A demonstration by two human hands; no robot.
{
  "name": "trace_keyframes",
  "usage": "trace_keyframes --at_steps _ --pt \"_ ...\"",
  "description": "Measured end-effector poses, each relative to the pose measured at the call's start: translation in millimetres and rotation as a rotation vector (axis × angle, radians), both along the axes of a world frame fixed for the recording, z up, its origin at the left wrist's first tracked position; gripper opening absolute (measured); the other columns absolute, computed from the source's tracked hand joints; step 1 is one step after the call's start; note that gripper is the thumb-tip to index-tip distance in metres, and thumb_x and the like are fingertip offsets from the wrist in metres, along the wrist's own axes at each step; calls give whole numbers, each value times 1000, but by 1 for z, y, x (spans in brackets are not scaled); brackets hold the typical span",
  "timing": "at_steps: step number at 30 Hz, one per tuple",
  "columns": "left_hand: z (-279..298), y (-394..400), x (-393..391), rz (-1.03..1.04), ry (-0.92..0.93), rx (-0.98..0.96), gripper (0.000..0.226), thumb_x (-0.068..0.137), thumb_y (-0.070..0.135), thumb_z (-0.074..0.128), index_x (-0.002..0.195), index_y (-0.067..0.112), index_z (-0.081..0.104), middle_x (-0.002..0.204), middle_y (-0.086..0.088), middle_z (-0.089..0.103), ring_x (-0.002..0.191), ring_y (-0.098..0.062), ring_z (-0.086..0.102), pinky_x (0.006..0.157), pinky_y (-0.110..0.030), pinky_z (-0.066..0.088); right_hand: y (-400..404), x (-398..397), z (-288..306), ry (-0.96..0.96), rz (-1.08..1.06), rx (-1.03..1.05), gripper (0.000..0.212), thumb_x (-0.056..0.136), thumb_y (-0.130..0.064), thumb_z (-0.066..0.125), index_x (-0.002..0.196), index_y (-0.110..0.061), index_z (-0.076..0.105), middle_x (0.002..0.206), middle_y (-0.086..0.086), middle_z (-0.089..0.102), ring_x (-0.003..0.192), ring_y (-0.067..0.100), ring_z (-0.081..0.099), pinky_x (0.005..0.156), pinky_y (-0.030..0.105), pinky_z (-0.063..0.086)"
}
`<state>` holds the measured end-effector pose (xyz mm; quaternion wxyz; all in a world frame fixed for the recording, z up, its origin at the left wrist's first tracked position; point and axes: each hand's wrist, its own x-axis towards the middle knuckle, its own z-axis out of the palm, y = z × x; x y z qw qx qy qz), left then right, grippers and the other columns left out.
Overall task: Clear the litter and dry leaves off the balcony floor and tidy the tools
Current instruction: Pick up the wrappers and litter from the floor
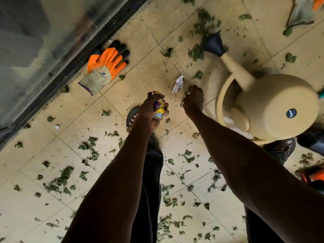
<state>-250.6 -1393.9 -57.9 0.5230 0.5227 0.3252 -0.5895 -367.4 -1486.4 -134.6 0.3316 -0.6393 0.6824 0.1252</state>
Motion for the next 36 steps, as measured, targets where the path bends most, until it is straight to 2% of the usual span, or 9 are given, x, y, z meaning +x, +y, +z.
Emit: trace_keyframes --at_steps 5,11,16,20,24,26,28,32,36 --pt "9 16 11 28 -23 47 15 92 9 53 78 12 58 68 -4 51 61 -19 53 49 -22 42 9 -1 15 -154 -121 -62 12 86 -6 63 91 1 71 100 22 66 91 34 63 71 30 48" --pt "7 31 23 112 -56 9 27 92 9 51 68 14 62 62 -3 54 56 -18 55 46 -20 41 10 25 19 -188 502 -149 20 78 4 67 93 -8 74 147 18 34 133 38 34 92 45 45" --pt "5 40 24 109 -62 13 23 94 10 50 73 14 59 60 -3 54 55 -18 55 46 -21 40 -6 31 5 -181 766 -15 20 91 1 52 107 3 63 122 23 54 110 38 54 82 40 48" --pt "22 42 21 177 -65 52 20 95 11 50 76 13 58 67 -2 56 56 -18 56 47 -21 42 -4 31 35 -301 378 -6 7 84 -7 69 83 0 71 84 17 71 77 29 67 58 20 39" --pt "62 34 10 264 -118 108 16 94 12 51 81 11 59 69 -4 56 56 -19 58 49 -21 44 6 21 106 -460 -15 119 25 75 -10 78 92 -1 62 80 2 66 65 10 60 52 5 39" --pt "90 27 2 273 -158 146 13 91 13 54 79 13 58 66 -3 54 58 -20 58 52 -23 45 12 14 140 -501 -177 179 30 70 -18 82 91 -5 65 84 4 71 72 16 67 66 26 57" --pt "127 22 -9 281 -178 167 11 84 14 61 74 16 56 66 -1 49 63 -20 52 53 -24 42 16 6 178 -536 -277 205 26 67 -18 84 85 -8 69 83 10 73 73 20 69 70 40 60" --pt "202 7 -38 313 -126 103 41 98 10 49 64 14 71 66 -3 64 65 -21 62 65 -33 48 14 -5 261 -532 -155 162 15 71 -12 80 82 -8 71 81 12 73 68 17 65 68 34 55" --pt "282 -7 -66 389 -71 6 24 99 9 47 81 9 63 75 -8 66 70 -25 62 71 -37 45 -1 -20 338 -519 182 91 7 78 -8 70 83 -6 74 83 13 73 80 29 66 75 38 52"
